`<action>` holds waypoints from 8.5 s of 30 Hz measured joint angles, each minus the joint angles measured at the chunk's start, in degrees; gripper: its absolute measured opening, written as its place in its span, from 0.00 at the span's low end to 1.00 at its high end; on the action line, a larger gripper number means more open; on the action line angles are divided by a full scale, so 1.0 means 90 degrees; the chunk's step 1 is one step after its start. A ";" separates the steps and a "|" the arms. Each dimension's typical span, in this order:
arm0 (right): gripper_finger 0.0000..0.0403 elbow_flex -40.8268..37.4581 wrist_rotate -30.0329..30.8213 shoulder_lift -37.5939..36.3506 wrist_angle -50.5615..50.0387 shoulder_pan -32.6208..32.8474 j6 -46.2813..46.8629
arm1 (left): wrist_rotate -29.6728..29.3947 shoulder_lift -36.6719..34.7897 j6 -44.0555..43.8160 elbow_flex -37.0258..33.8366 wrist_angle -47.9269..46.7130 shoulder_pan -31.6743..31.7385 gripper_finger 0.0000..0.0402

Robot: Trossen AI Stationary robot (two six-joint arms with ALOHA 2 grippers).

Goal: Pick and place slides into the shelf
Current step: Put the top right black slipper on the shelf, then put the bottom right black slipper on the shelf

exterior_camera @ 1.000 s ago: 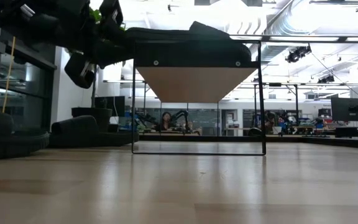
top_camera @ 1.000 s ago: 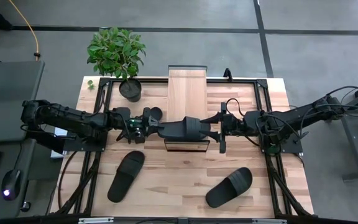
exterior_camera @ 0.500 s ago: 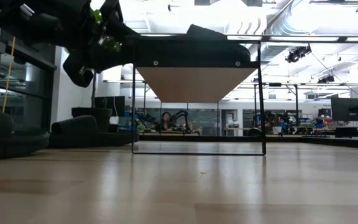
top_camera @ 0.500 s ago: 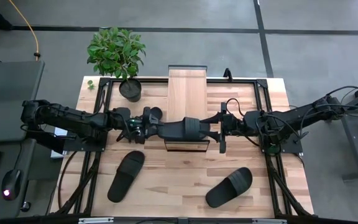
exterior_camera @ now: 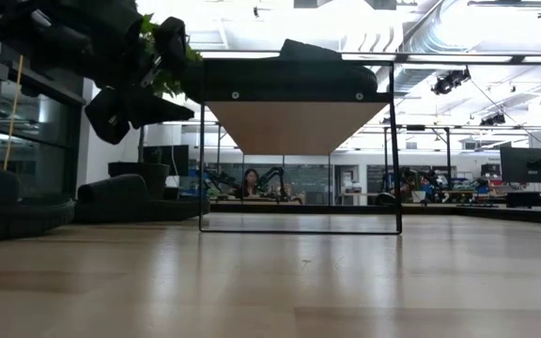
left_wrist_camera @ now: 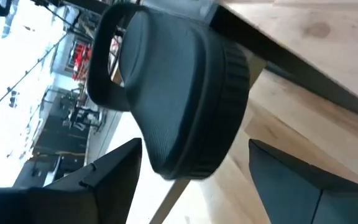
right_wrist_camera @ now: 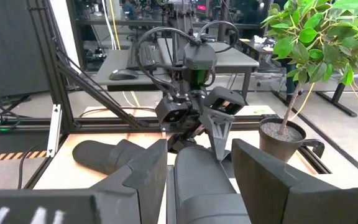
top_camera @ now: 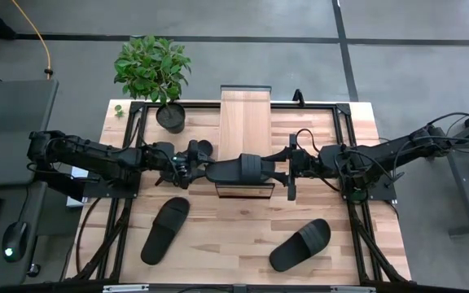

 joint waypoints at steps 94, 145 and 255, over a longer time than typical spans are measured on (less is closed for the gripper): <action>0.43 0.0000 -0.0256 0.0458 -0.3594 0.0700 0.3740 | 0.1945 -0.3168 -0.8701 -0.0002 -0.2626 0.0000 0.62; 0.43 0.4480 0.0260 0.4832 -0.8986 0.2873 0.7038 | 0.1021 -0.3167 -0.9650 -0.0002 -0.2906 0.0000 0.62; 0.43 0.4804 -0.1197 0.6254 -1.0211 0.3914 0.9851 | 0.0190 -0.3167 -0.9277 0.0000 -0.2171 0.0000 0.62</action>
